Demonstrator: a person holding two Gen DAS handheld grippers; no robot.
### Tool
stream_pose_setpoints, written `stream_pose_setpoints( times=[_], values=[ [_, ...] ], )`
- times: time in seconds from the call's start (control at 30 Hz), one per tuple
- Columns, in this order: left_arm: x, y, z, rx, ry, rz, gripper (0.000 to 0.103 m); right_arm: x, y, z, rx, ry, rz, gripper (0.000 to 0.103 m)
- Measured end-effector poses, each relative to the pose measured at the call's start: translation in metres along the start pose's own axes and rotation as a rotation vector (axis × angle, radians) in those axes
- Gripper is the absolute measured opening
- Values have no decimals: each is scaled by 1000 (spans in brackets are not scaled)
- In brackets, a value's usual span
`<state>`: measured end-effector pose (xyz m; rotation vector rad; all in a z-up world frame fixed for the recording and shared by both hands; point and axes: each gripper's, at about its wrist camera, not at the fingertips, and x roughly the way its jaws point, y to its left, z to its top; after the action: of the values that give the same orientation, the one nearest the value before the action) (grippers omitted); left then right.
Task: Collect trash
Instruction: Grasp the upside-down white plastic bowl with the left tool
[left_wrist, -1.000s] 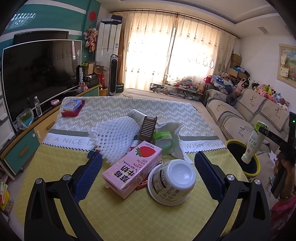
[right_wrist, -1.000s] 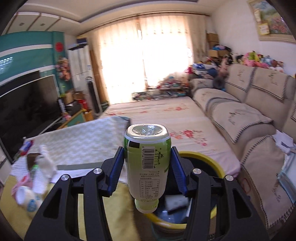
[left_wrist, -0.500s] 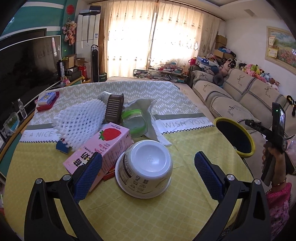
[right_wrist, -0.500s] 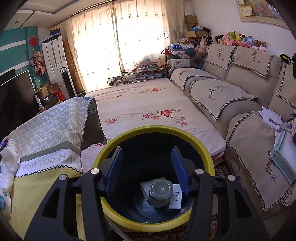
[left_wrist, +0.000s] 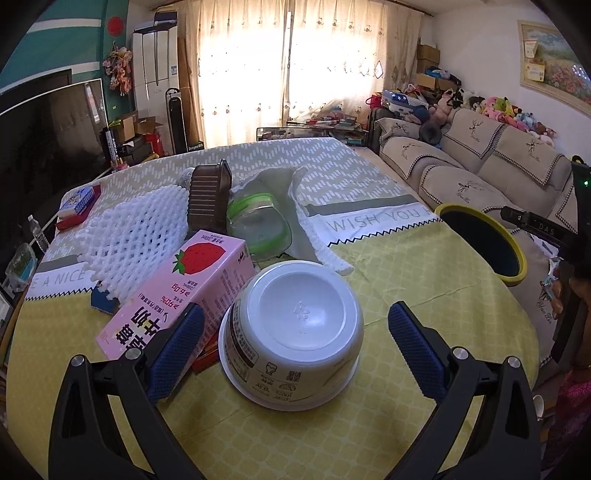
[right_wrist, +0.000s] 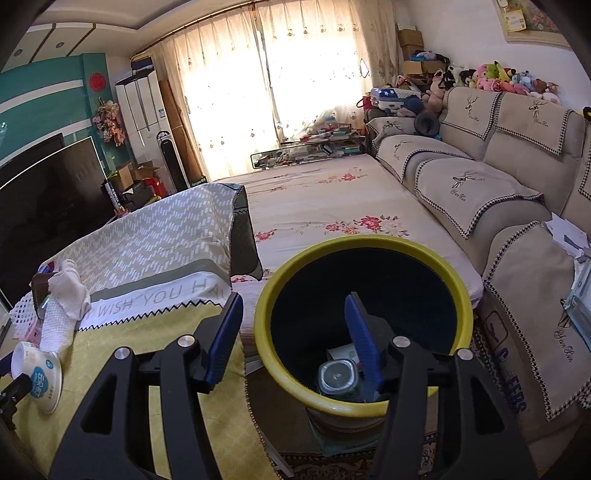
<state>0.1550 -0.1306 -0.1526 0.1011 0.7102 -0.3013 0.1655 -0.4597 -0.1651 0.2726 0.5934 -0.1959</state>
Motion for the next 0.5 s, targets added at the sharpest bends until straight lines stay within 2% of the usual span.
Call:
stream_pose_setpoints(
  times=[0.2,0.5],
  values=[
    [19,6,2,-8,52,-24,85,0,1,-4,9,17,16,55],
    [20,5,8,-3,48,-22,80,-7,-3,-7,28,18,29,55]
  ],
)
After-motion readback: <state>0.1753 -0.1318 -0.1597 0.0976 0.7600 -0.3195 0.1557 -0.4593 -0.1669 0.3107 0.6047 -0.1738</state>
